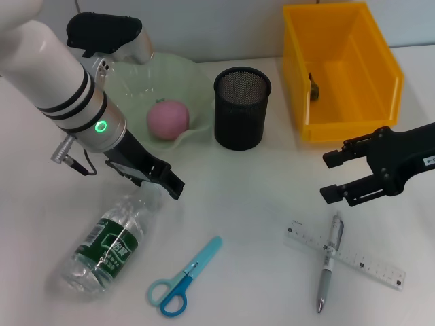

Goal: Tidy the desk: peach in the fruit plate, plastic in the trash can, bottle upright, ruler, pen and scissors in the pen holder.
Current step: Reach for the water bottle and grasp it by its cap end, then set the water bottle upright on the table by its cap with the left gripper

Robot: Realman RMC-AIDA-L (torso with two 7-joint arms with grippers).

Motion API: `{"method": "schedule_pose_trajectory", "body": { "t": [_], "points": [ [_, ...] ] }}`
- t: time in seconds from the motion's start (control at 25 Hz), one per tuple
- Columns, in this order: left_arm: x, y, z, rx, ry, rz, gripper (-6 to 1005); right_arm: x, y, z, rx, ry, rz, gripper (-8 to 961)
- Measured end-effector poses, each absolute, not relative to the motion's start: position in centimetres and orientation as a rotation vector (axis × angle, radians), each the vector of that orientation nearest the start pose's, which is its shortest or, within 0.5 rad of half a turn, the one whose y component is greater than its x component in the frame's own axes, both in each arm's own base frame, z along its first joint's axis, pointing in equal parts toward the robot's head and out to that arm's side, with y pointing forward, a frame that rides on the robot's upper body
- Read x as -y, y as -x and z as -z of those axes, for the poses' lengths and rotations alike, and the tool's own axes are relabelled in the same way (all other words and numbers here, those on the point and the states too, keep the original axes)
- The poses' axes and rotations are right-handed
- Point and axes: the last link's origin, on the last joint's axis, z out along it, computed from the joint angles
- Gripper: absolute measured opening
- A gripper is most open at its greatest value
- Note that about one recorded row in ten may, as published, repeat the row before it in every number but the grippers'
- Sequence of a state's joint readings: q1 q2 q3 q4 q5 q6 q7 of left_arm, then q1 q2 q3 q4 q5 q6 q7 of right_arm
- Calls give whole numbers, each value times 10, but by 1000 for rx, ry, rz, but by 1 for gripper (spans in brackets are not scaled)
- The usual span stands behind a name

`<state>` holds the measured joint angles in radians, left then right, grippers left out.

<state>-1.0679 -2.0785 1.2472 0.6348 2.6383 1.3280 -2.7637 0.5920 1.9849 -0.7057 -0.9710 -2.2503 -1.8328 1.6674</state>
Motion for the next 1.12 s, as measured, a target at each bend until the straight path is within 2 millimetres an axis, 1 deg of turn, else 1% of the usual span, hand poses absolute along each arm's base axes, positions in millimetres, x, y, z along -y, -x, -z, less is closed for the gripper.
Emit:
{"method": "schedule_pose_trajectory", "body": {
  "t": [0.2,0.4,0.6,0.8,1.0,1.08,1.12],
  "points": [
    [-413,151,58,1273,2465,-552,732,-336,-243,-70,-605,2949,-277,761],
    [-411,152,62,1214,2475,-616,731,-336,-243,-69,-607,2950,-280,760],
    [-411,149,63,1179,2479,-639,517,-336,-243,-69,-608,2951,-282,760],
    [-413,145,59,1162,2481,-602,435,-336,-243,-69,-607,2951,-282,761],
    [-413,142,57,1157,2487,-600,435,-336,-242,-69,-609,2952,-284,761],
    [-413,140,54,1152,2492,-601,435,-336,-242,-69,-610,2952,-284,761],
    [-411,138,50,1147,2500,-602,435,-336,-242,-69,-610,2951,-284,760]
  ]
}}
